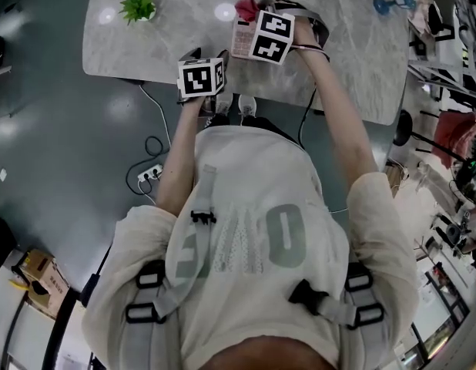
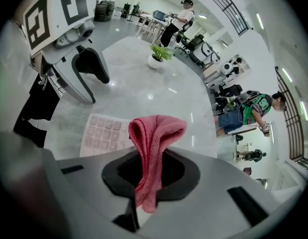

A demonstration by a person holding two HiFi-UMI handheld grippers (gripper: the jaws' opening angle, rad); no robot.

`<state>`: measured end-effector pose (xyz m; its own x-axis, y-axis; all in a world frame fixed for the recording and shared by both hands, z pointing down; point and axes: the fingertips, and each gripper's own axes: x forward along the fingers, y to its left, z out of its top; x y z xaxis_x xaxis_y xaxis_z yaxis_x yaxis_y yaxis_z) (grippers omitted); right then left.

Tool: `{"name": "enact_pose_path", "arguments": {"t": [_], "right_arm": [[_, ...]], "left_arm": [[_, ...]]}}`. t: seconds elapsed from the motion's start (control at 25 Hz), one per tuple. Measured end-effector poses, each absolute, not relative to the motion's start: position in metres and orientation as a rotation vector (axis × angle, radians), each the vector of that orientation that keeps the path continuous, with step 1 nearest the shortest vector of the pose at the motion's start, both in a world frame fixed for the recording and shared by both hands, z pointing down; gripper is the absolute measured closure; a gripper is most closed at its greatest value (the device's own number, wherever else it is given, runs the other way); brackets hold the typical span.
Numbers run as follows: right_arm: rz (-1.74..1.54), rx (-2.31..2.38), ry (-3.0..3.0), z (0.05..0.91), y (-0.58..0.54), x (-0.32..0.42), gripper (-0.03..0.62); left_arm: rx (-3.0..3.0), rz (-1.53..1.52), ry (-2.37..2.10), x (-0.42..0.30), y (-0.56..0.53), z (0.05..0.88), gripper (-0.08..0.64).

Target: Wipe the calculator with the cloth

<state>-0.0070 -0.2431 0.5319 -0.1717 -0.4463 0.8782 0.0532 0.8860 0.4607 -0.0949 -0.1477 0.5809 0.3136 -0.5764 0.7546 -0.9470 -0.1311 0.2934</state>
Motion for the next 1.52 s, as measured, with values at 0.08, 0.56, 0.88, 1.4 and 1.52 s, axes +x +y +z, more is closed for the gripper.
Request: {"name": "enact_pose_path", "arguments": {"t": [0.08,0.56,0.88,1.4,1.52], "right_arm": [[-0.441,0.314,-1.683,0.536,-0.247,-0.010,0.537],[-0.414,0.297,-1.653,0.559,-0.251,-0.024,0.537],[-0.416,0.302,-1.641,0.565,-0.246,-0.026,0.537],[-0.393,0.245,-1.635,0.583,-0.215,-0.029,0.537],[-0.390,0.253,-1.639,0.584,-0.208,-0.031,0.537]], "left_arm": [[1.775,0.612,-1.386,-0.110,-0.144,0.586,0.279],[1.768,0.624,-1.422,-0.132,-0.138,0.597,0.282],[1.778,0.609,-1.452,-0.134,-0.138,0.598,0.297],[1.794,0.637,-1.452,-0.134,-0.138,0.600,0.301],[1.798,0.640,-1.447,-0.134,-0.139,0.599,0.301]]}}
